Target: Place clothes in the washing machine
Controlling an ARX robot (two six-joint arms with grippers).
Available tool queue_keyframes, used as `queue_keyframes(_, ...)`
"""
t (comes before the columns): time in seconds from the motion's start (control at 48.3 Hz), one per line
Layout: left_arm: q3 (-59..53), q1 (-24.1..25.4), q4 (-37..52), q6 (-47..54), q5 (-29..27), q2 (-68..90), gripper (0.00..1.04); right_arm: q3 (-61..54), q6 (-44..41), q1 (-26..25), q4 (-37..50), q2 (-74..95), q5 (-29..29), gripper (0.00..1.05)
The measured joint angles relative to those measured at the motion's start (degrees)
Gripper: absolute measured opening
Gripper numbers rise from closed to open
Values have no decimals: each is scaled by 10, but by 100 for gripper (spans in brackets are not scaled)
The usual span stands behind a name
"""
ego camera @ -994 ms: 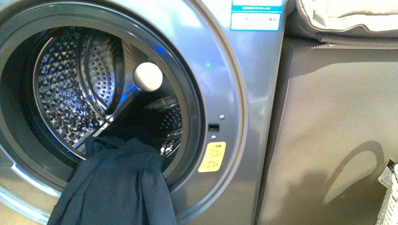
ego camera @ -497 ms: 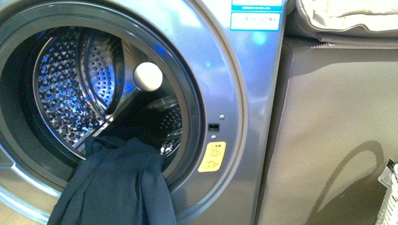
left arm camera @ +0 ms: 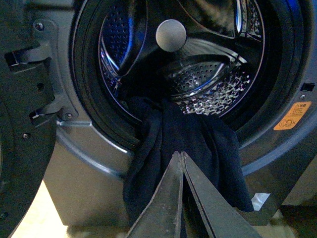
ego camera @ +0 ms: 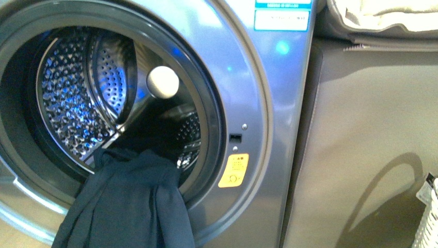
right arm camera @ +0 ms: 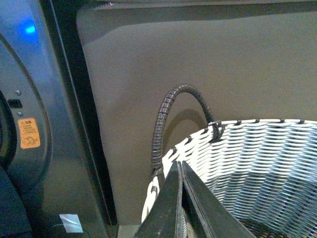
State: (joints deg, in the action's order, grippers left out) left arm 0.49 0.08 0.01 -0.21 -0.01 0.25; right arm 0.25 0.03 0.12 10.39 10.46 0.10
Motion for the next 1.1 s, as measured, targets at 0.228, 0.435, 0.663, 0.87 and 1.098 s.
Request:
queue_keyframes(0.228,0,0,0,0,0,0,4,0,0,0,-103,-102,0,2)
queue_keyframes(0.435,0,0,0,0,0,0,4,0,0,0,-103,-102,0,2)
queue_keyframes(0.663,0,0,0,0,0,0,15,0,0,0,-103,-102,0,24)
queue_keyframes(0.87,0,0,0,0,0,0,49,0,0,0,-103,-102,0,59)
queue_keyframes(1.098,0,0,0,0,0,0,92,0,0,0,-103,-102,0,99)
